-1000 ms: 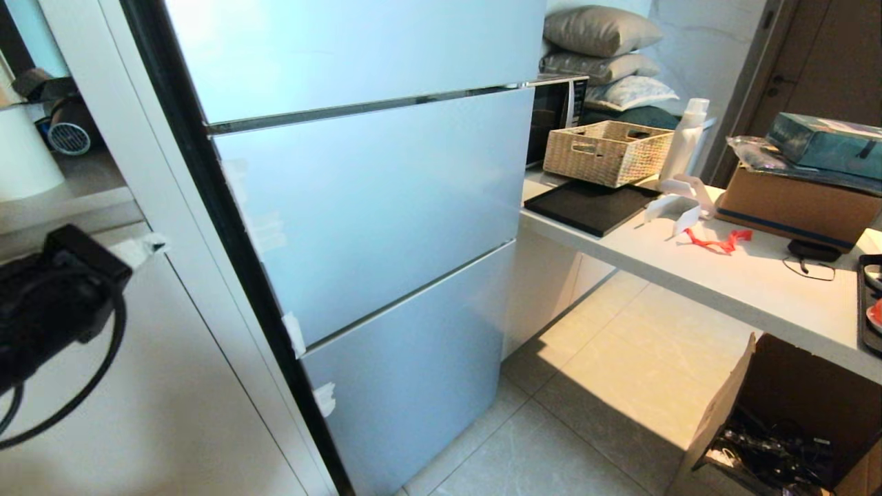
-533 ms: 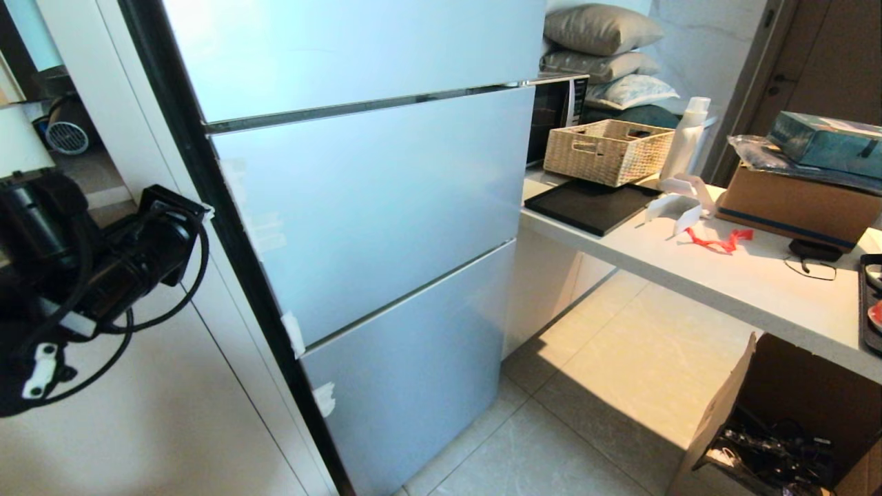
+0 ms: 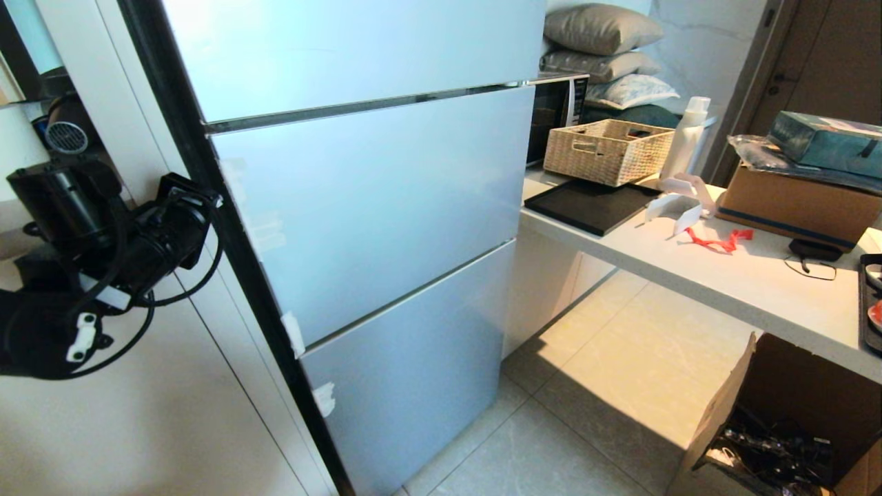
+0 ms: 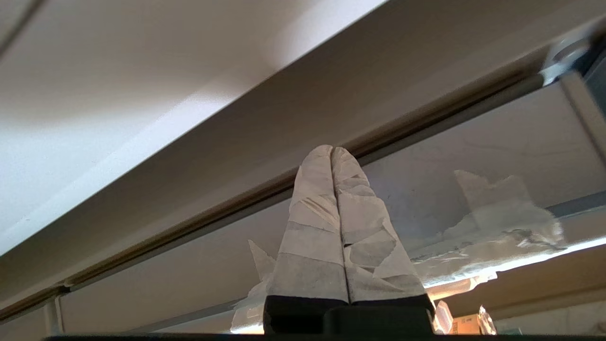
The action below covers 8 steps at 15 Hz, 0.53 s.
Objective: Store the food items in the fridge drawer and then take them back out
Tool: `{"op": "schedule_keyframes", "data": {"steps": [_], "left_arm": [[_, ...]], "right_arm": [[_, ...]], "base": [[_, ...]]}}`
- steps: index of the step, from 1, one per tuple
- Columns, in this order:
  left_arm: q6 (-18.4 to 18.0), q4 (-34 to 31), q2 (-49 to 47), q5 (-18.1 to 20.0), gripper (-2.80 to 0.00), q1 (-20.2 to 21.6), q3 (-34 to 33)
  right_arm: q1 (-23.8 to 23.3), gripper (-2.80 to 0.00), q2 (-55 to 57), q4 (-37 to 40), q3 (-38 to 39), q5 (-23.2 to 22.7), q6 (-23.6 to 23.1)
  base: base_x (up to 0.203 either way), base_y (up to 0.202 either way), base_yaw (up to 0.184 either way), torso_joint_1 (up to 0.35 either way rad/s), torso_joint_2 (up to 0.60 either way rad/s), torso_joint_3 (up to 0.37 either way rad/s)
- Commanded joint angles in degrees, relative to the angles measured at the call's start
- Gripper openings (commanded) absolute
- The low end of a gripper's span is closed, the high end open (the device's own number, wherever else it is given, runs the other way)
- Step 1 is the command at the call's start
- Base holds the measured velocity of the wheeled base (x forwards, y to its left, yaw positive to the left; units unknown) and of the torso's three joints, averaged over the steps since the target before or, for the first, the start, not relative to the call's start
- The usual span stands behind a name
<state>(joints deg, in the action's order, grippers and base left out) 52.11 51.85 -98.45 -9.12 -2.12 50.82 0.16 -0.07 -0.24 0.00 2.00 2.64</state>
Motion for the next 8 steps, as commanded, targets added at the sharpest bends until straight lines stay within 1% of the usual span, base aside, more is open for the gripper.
{"op": "schedule_keyframes", "data": {"steps": [1, 5, 8], "left_arm": [[0.4, 0.3, -0.9, 0.0, -2.8, -0.2, 0.6], [1.9, 0.3, -0.3, 0.4, -2.8, -1.1, 1.4], [2.0, 0.3, 0.4, 0.5, -2.8, -2.7, 0.0]], "right_arm": [[0.0, -2.8, 0.1, 0.0, 0.0, 0.0, 0.0], [0.0, -2.8, 0.1, 0.0, 0.0, 0.0, 0.0], [0.0, -2.8, 0.1, 0.0, 0.0, 0.0, 0.0]], "base": [[0.0, 0.0, 0.0, 0.0, 0.0, 0.0], [0.0, 0.0, 0.0, 0.0, 0.0, 0.0], [0.0, 0.0, 0.0, 0.0, 0.0, 0.0]]}}
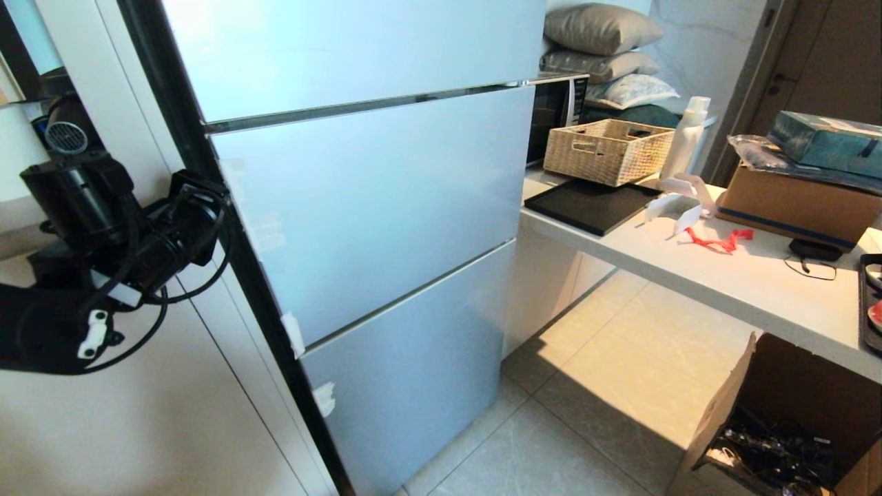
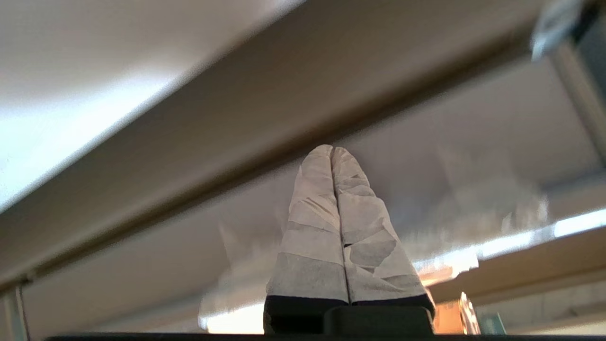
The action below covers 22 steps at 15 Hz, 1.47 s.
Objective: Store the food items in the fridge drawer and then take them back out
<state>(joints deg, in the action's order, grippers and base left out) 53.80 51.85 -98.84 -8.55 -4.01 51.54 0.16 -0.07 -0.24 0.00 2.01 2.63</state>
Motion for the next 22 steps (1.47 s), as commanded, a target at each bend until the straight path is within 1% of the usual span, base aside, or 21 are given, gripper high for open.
{"op": "schedule_keyframes", "data": {"steps": [1, 3, 6, 10, 16, 19, 22], "left_arm": [[0.4, 0.3, 1.2, -0.1, -2.8, -1.3, -1.4], [0.6, 0.3, 1.4, 0.0, -2.8, -2.2, -1.9], [2.2, 0.1, 2.8, 0.7, -2.8, -3.6, -2.4], [2.3, 0.3, 3.6, 1.0, -2.8, -6.6, -3.8], [2.4, 0.3, 6.1, 1.0, -2.8, -8.5, -6.4], [2.3, 0.0, 9.9, 0.9, -2.8, -10.1, -9.4], [2.2, -0.2, 14.2, 0.9, -2.8, -13.5, -14.1]], "right_arm": [[0.0, -2.8, 0.1, 0.0, 0.0, 0.0, 0.0], [0.0, -2.8, 0.1, 0.0, 0.0, 0.0, 0.1], [0.0, -2.8, 0.1, 0.0, 0.0, 0.0, 0.1], [0.0, -2.8, 0.1, 0.0, 0.0, 0.0, 0.1], [0.0, -2.8, 0.1, 0.0, 0.0, 0.0, 0.1], [0.0, -2.8, 0.1, 0.0, 0.0, 0.0, 0.0], [0.0, -2.8, 0.1, 0.0, 0.0, 0.0, 0.0]], "base": [[0.0, 0.0, 0.0, 0.0, 0.0, 0.0], [0.0, 0.0, 0.0, 0.0, 0.0, 0.0], [0.0, 0.0, 0.0, 0.0, 0.0, 0.0], [0.0, 0.0, 0.0, 0.0, 0.0, 0.0], [0.0, 0.0, 0.0, 0.0, 0.0, 0.0], [0.0, 0.0, 0.0, 0.0, 0.0, 0.0], [0.0, 0.0, 0.0, 0.0, 0.0, 0.0]]}}
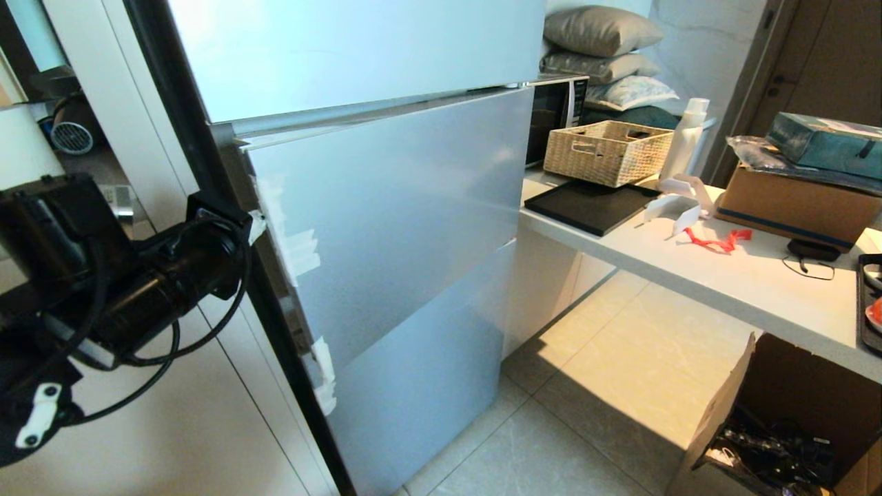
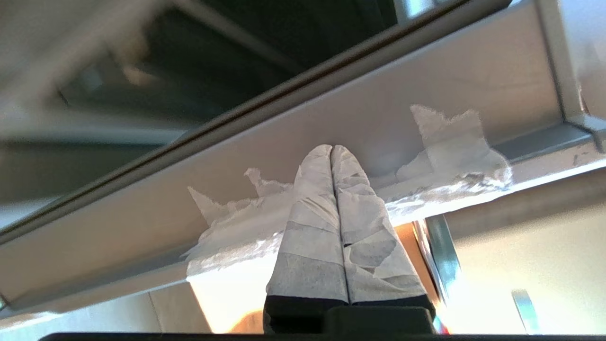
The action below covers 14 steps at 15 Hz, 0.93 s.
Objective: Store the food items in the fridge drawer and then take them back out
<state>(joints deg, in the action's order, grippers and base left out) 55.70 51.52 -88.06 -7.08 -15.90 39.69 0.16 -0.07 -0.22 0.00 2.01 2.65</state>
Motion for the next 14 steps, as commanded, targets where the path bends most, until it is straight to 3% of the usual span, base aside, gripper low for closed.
{"op": "schedule_keyframes", "data": {"steps": [1, 7, 8, 10, 12, 14], "left_arm": [[0.2, 0.1, 4.7, -0.6, -2.8, -2.9, -3.7], [0.2, -0.1, 9.5, -0.5, -2.8, -12.0, -10.0], [0.2, -0.1, 10.0, 0.1, -2.8, -13.7, -11.1], [0.4, 0.0, 12.5, 5.0, -2.8, -16.1, -13.6], [0.2, -0.2, 14.5, 6.6, -2.8, -16.0, -14.6], [-1.5, -1.2, 15.0, 4.9, -2.8, -10.6, -13.8]], "right_arm": [[0.0, -2.8, 0.1, 0.0, 0.0, 0.0, 0.0], [0.0, -2.8, 0.1, 0.0, 0.0, -0.1, 0.0], [0.0, -2.8, 0.1, 0.0, 0.0, 0.0, 0.1], [0.0, -2.8, 0.1, 0.0, 0.0, 0.0, 0.0], [0.0, -2.8, 0.1, 0.0, 0.0, 0.0, 0.0], [0.0, -2.8, 0.1, 0.0, 0.0, 0.0, 0.0]], "base": [[0.0, 0.0, 0.0, 0.0, 0.0, 0.0], [0.0, 0.0, 0.0, 0.0, 0.0, 0.0], [0.0, 0.0, 0.0, 0.0, 0.0, 0.0], [0.0, 0.0, 0.0, 0.0, 0.0, 0.0], [0.0, 0.0, 0.0, 0.0, 0.0, 0.0], [0.0, 0.0, 0.0, 0.0, 0.0, 0.0]]}}
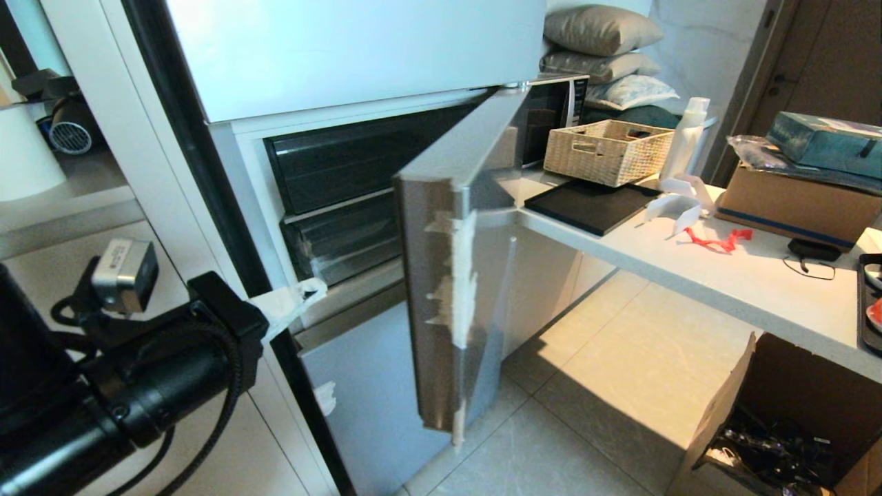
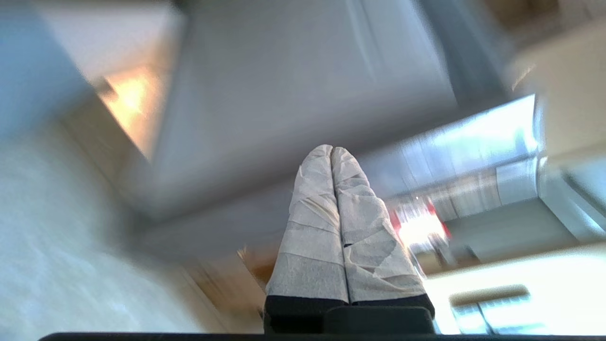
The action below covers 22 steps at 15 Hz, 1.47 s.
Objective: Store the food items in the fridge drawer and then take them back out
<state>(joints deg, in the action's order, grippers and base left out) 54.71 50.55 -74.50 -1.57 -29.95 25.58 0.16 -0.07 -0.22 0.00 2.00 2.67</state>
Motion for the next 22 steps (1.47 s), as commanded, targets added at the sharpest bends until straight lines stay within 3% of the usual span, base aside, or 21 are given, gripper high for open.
{"op": "schedule_keyframes", "data": {"steps": [1, 4, 5, 7, 9, 11, 13, 15, 16, 20, 22], "left_arm": [[-2.1, -1.3, 2.0, -1.2, -2.8, 7.3, 0.5], [-7.6, -3.8, 8.2, -2.0, -2.8, 9.7, 0.1], [-12.3, -6.9, 11.9, -2.0, -2.8, 9.7, 0.3], [-26.6, -17.8, 20.5, -1.9, -2.8, 9.7, 2.6], [-41.6, -35.9, 30.0, -2.0, -2.8, 9.7, 8.0], [-49.9, -52.9, 39.2, -2.7, -2.8, 10.2, 13.5], [-53.0, -61.1, 45.4, -2.8, -2.8, 17.0, 15.8], [-54.4, -63.7, 51.7, -2.2, -2.8, 28.2, 14.4], [-55.4, -64.4, 55.7, -1.4, -2.8, 31.3, 11.0], [-59.6, -61.4, 58.3, 1.7, -2.8, 33.9, -13.0], [-62.4, -60.1, 58.3, 2.9, -2.8, 34.2, -21.5]], "right_arm": [[0.0, -2.8, 0.1, 0.0, 0.0, 0.0, 0.1], [0.0, -2.8, 0.1, 0.0, 0.0, 0.0, 0.0], [0.0, -2.8, 0.1, 0.0, 0.0, 0.0, 0.1], [0.0, -2.8, 0.1, 0.0, 0.0, 0.0, 0.0], [0.0, -2.8, 0.1, 0.0, 0.0, 0.0, 0.0], [0.0, -2.8, 0.1, 0.0, 0.0, 0.0, 0.0], [0.0, -2.8, 0.1, 0.0, 0.0, 0.0, 0.0], [0.0, -2.8, 0.1, 0.0, 0.0, 0.0, 0.1], [0.0, -2.8, 0.1, 0.0, 0.0, 0.0, 0.0], [0.0, -2.8, 0.1, 0.0, 0.0, 0.0, 0.1], [0.0, -2.8, 0.1, 0.0, 0.0, 0.0, 0.1]], "base": [[0.0, 0.0, 0.0, 0.0, 0.0, 0.0], [0.0, 0.0, 0.0, 0.0, 0.0, 0.0], [0.0, 0.0, 0.0, 0.0, 0.0, 0.0], [0.0, 0.0, 0.0, 0.0, 0.0, 0.0], [0.0, 0.0, 0.0, 0.0, 0.0, 0.0], [0.0, 0.0, 0.0, 0.0, 0.0, 0.0], [0.0, 0.0, 0.0, 0.0, 0.0, 0.0], [0.0, 0.0, 0.0, 0.0, 0.0, 0.0], [0.0, 0.0, 0.0, 0.0, 0.0, 0.0], [0.0, 0.0, 0.0, 0.0, 0.0, 0.0], [0.0, 0.0, 0.0, 0.0, 0.0, 0.0]]}}
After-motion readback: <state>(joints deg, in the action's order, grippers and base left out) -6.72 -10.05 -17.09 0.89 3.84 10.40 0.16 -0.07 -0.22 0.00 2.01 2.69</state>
